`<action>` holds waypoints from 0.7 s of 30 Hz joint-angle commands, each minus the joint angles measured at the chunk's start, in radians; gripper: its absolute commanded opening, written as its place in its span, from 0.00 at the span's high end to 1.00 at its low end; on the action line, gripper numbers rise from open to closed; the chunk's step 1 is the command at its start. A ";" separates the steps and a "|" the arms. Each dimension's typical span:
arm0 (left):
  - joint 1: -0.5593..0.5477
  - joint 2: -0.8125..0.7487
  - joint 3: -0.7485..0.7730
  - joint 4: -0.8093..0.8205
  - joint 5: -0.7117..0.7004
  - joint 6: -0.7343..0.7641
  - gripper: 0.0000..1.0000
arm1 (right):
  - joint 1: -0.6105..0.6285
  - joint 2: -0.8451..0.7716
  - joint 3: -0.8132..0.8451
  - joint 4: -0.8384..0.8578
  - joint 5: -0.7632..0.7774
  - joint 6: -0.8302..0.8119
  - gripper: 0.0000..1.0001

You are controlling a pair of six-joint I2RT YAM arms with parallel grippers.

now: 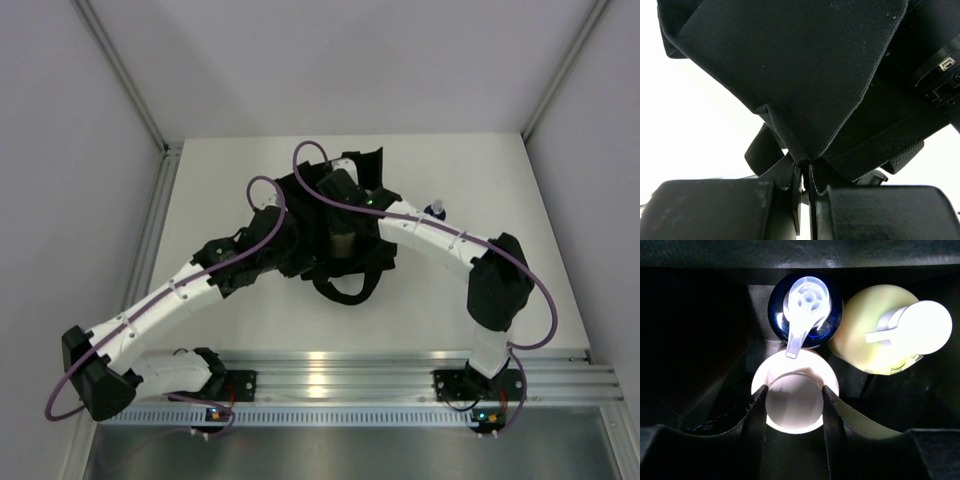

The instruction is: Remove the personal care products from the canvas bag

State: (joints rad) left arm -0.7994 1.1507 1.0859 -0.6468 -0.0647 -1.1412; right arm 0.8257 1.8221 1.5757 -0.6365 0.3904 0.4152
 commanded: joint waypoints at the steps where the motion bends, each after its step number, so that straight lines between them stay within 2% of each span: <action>1: -0.007 0.011 0.029 -0.014 0.049 0.012 1.00 | -0.011 -0.044 0.066 0.026 0.001 -0.035 1.00; 21: -0.007 0.040 0.060 -0.014 0.048 0.026 1.00 | -0.007 -0.164 0.158 -0.006 0.018 -0.093 1.00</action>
State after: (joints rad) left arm -0.7994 1.1793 1.1133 -0.6525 -0.0570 -1.1229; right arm 0.8257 1.7733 1.6302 -0.6838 0.3832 0.3431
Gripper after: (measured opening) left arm 0.069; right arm 0.417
